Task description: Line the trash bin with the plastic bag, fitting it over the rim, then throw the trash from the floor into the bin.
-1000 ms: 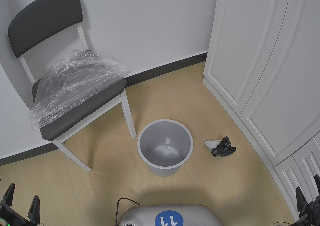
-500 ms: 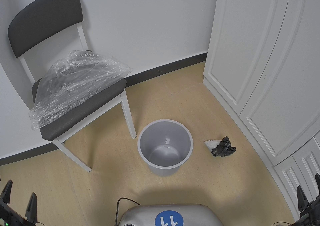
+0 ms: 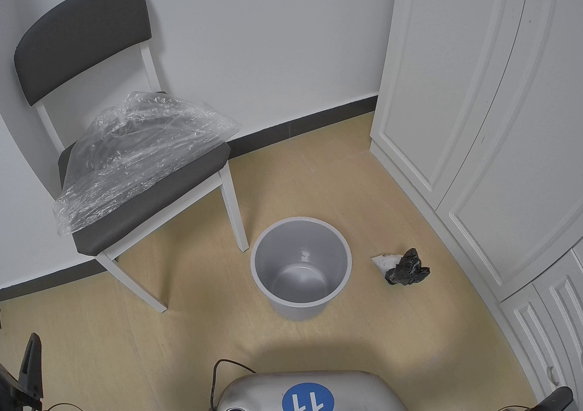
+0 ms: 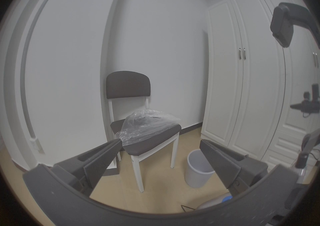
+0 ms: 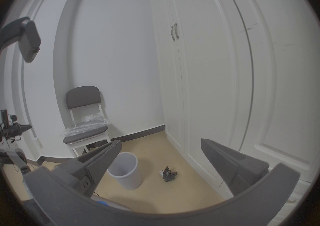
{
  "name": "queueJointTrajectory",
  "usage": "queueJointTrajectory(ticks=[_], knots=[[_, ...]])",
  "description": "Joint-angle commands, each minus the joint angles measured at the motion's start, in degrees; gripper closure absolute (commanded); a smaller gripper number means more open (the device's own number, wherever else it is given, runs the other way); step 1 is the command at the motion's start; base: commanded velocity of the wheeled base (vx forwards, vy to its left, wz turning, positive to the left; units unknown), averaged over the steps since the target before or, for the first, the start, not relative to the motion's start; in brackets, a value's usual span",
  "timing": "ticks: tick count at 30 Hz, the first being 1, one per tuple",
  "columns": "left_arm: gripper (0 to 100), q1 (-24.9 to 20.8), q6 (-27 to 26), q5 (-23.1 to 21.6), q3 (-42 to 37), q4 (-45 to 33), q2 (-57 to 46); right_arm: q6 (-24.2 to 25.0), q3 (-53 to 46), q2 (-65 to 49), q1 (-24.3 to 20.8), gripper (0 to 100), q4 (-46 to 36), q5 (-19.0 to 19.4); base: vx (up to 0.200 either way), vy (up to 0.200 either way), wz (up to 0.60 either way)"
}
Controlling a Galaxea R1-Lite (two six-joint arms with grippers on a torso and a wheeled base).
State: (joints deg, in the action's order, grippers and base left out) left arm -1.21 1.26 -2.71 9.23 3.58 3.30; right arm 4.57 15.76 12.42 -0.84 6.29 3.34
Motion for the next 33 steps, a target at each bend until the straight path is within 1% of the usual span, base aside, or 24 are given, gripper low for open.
queueJointTrajectory(ticks=[1, 2, 3, 4, 5, 9, 11, 12, 14, 16, 17, 19, 21, 22, 24, 28, 32, 33], knots=[[0, -0.73, -8.64, 1.65, 6.59, -1.74, 14.36, 1.49, 6.74, 22.65, -0.21, 0, 13.13, 0.70, 0.000, 0.000, 0.00], [0, -0.73, -8.90, 1.74, 6.68, -1.74, 14.71, 1.49, 6.83, 23.00, -0.21, 0, 13.49, 0.70, 0.000, 0.000, 0.00], [0, -0.38, -11.45, 3.76, 8.44, -1.65, 19.11, 1.58, 7.88, 27.39, -0.30, 0, 17.00, 0.61, 0.000, 0.000, 0.00], [0, -0.38, -11.45, 3.76, 8.44, -1.65, 19.11, 1.58, 7.88, 27.39, -0.30, 0, 17.00, 0.61, 0.000, 0.000, 0.00], [0, -0.20, -13.82, 5.78, 10.28, -1.30, 24.73, 1.58, 9.37, 31.70, -0.30, 0, 20.16, 0.53, 0.000, 0.000, 0.00], [0, 0.33, -15.93, 7.10, 12.30, 3.01, 32.38, 1.76, 12.45, 38.73, -0.39, 0, 23.94, 0.53, 0.000, 0.000, 0.00], [0, 1.73, -17.52, 7.28, 12.83, 5.73, 35.98, 2.46, 13.86, 42.42, -0.30, 0, 25.61, 0.18, 0.000, 0.000, 0.00], [0, 2.61, -18.31, 7.63, 12.92, 6.70, 37.39, 3.43, 14.21, 43.83, -0.30, 0, 26.58, -0.44, 0.000, 0.000, 0.00], [0, 5.16, -20.42, 8.33, 13.01, 8.19, 40.64, 6.24, 14.38, 46.29, -0.74, 0, 29.04, -3.08, 0.000, 0.000, 0.00], [0, 7.18, -22.17, 8.42, 13.10, 9.60, 43.54, 7.73, 14.74, 48.40, -2.76, 0, 31.06, -5.36, 0.000, 0.000, 0.00], [0, 7.27, -22.26, 8.42, 13.10, 9.69, 43.72, 7.82, 14.74, 48.49, -2.94, 0, 31.24, -5.54, 0.000, 0.000, 0.00], [0, 8.77, -23.84, 8.42, 13.10, 12.41, 46.53, 7.91, 14.82, 50.33, -4.96, 0, 32.56, -8.88, 0.000, 0.000, 0.00], [0, 9.12, -25.16, 8.42, 13.01, 14.17, 49.25, 7.82, 14.74, 50.86, -6.37, 0, 32.56, -10.81, 0.000, 0.000, 0.00], [0, 9.12, -25.16, 8.42, 13.01, 14.17, 49.25, 7.82, 14.74, 50.86, -6.37, 0, 32.56, -10.81, 0.000, 0.000, 0.00], [0, 10.70, -28.59, 8.42, 13.10, 16.63, 53.39, 7.56, 13.94, 50.86, -8.30, 0, 32.03, -11.43, 0.000, 0.000, 0.00], [0, 12.98, -33.95, 8.42, 13.18, 20.23, 57.78, 7.47, 13.51, 51.83, -8.91, 0, 32.38, -11.60, 0.000, 0.000, 0.00], [0, 13.25, -37.73, 8.51, 13.27, 25.24, 63.41, 7.56, 13.94, 53.23, -8.91, 0, 32.56, -11.60, 0.000, 0.000, 0.00], [0, 13.25, -37.91, 8.51, 13.27, 25.42, 63.67, 7.56, 13.86, 53.32, -8.91, 0, 32.56, -11.60, 0.000, 0.000, 0.00]])
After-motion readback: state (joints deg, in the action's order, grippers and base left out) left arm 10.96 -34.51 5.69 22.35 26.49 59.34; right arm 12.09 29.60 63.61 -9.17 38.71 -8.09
